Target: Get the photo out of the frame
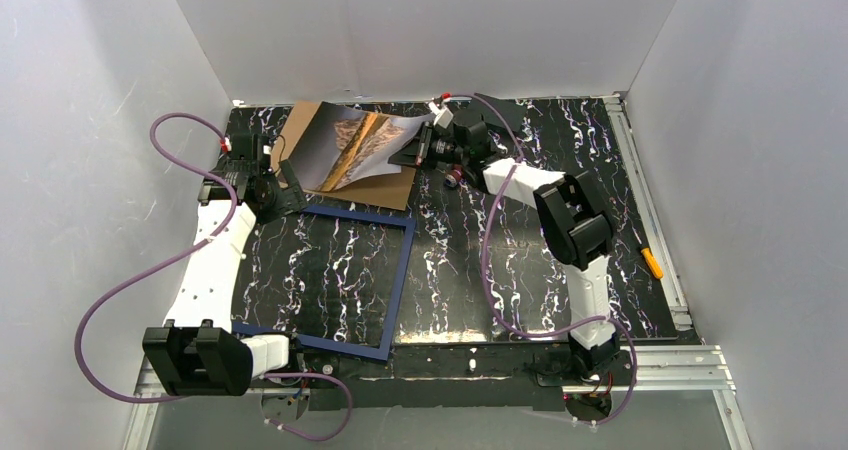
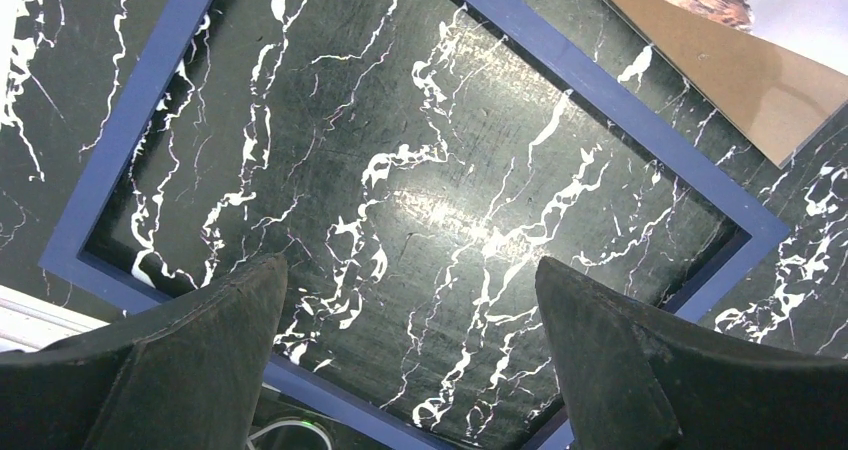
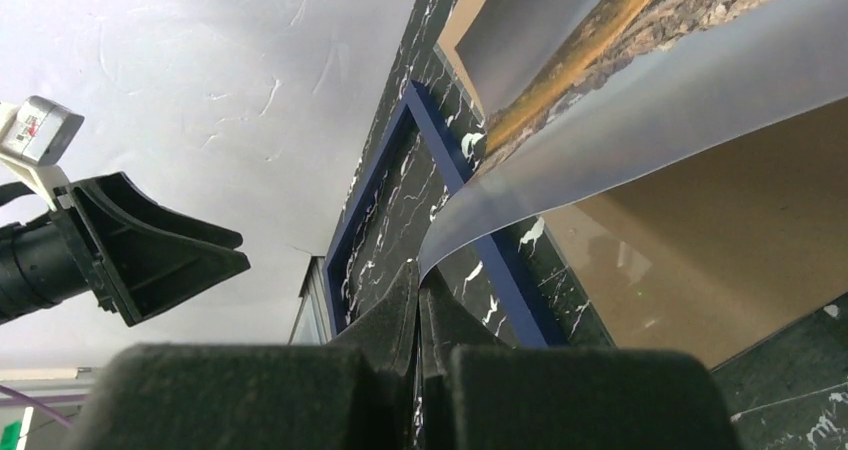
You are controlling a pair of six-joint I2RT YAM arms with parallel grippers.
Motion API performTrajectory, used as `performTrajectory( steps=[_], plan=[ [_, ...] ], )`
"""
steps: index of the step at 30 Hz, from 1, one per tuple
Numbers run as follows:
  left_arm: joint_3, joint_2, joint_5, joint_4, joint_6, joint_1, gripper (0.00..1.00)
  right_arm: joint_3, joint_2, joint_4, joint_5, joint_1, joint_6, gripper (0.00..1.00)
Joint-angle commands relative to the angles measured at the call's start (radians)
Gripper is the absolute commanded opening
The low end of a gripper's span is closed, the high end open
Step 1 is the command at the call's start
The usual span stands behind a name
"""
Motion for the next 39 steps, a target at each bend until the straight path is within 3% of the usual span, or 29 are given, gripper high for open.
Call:
performTrajectory(
  steps=[1,9,16,39],
  plan=[
    [0.015,0.009,0.021,-0.072,0.002,0.006,0.95,0.074,0.068,0.086,-0.025,-0.005,-0.027,0.01],
    [0.01,0.016,0.043,-0.065,-0.003,0.006,0.94,0.163,0.218,0.09,-0.062,-0.007,-0.004,0.01],
    [0.01,0.017,0.047,-0.065,-0.008,0.007,0.94,0.155,0.256,0.06,-0.066,-0.01,-0.03,0.01],
    [-0.003,0.012,0.072,-0.056,-0.02,0.007,0.94,-0.035,0.158,0.085,0.056,-0.001,-0.012,0.01]
  ],
)
